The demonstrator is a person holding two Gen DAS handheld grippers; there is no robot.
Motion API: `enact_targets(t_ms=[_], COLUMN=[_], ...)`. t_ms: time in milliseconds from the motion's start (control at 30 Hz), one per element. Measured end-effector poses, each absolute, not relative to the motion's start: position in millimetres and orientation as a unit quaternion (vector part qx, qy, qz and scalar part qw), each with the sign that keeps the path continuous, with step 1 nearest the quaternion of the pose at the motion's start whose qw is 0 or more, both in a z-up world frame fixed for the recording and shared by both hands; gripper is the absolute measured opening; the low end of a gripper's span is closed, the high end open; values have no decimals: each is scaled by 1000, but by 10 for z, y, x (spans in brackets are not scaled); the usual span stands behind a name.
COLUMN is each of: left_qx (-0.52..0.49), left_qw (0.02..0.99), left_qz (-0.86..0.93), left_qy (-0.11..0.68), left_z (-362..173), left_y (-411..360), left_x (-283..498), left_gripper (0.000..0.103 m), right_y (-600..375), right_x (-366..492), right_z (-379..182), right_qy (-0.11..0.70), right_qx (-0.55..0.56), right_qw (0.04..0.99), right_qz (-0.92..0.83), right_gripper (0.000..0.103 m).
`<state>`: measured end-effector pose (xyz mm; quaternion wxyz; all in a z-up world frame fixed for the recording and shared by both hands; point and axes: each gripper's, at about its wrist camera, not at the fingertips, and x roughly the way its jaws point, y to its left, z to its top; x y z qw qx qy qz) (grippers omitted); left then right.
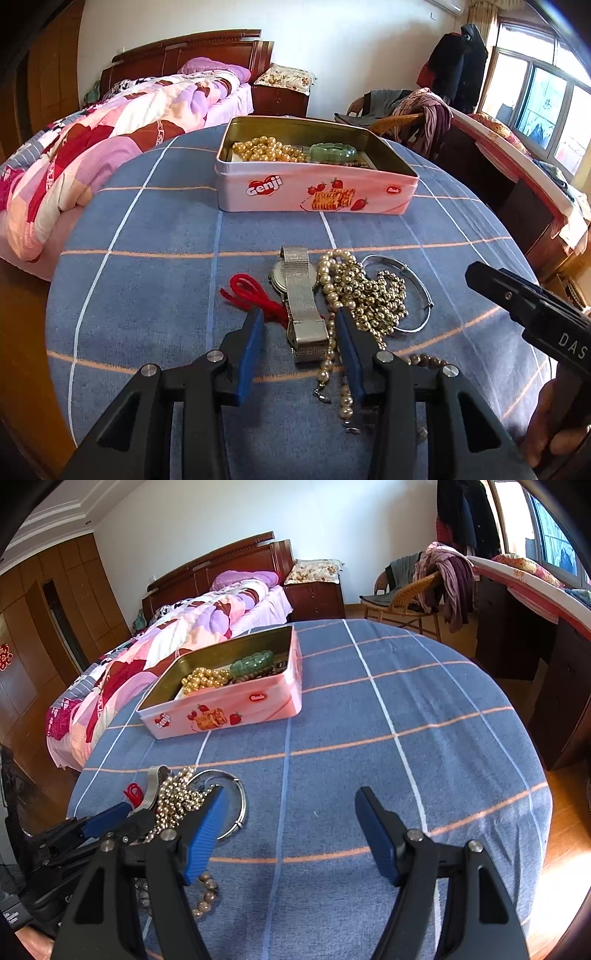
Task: Organize jewelry
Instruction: 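Grasp the silver mesh watch band with the left tool, then lift the silver watch with the left tool while the right tool moves toward the red string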
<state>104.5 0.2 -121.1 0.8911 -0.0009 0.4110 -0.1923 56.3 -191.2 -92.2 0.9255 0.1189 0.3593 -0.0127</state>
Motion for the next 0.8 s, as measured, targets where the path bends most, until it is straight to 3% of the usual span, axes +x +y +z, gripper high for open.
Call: enact_targets(t_ms=[33, 233, 600, 667, 800], left_qx=[1, 3, -44, -49, -56], left_qw=[887, 889, 924, 927, 931], left_qz=[-195, -205, -221, -223, -223], left_qy=[418, 410, 309, 297, 282], left_z=[-1232, -1199, -562, -475, -380], left_y=[-1, 11, 325, 363, 408], left_x=[1059, 1026, 876, 847, 837], left_gripper=[17, 16, 16, 16, 16], right_y=[-1917, -1924, -1843, -1789, -1671], right_x=[564, 562, 561, 574, 644], right_z=[-924, -926, -915, -910, -885], right_qy=[359, 360, 360, 362, 368], right_qx=[120, 122, 113, 109, 110], right_qw=[925, 925, 926, 926, 922], right_qz=[-12, -13, 2, 14, 47], right_gripper=[74, 74, 74, 66, 61])
